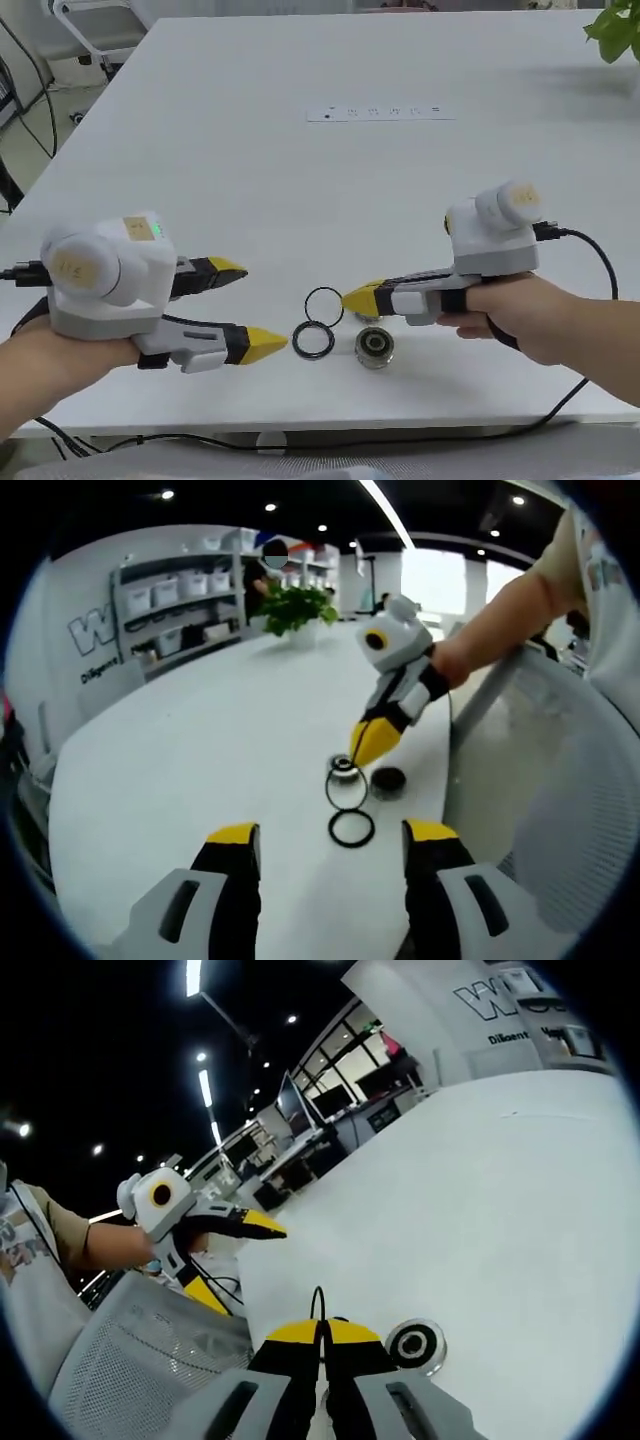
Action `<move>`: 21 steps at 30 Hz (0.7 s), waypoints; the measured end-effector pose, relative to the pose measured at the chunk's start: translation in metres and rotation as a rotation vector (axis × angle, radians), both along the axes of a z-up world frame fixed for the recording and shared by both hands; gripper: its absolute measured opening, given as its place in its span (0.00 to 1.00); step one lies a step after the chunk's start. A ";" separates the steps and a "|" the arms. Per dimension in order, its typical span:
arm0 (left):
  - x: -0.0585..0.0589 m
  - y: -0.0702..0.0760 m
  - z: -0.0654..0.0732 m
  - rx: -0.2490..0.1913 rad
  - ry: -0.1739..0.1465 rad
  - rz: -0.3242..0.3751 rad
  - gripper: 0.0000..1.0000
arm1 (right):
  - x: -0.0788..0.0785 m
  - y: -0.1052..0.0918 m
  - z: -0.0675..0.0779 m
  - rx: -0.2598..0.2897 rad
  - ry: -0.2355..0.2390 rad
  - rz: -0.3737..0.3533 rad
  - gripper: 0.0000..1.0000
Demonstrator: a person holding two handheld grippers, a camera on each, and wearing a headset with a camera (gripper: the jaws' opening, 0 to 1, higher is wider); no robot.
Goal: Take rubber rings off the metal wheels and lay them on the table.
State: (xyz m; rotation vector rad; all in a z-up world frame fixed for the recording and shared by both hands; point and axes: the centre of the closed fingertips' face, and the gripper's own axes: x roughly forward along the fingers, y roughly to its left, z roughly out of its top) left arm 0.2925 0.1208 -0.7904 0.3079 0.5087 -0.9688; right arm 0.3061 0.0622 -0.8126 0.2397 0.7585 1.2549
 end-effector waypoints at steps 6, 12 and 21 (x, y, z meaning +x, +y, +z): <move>-0.002 0.005 0.001 -0.010 0.003 0.014 0.58 | -0.008 0.010 -0.011 -0.017 0.016 0.030 0.00; -0.004 0.009 0.000 -0.016 0.009 0.028 0.58 | -0.011 0.013 -0.021 -0.043 0.032 0.041 0.00; -0.005 0.015 -0.002 -0.015 0.013 0.041 0.58 | -0.011 0.012 -0.030 -0.083 0.047 0.028 0.00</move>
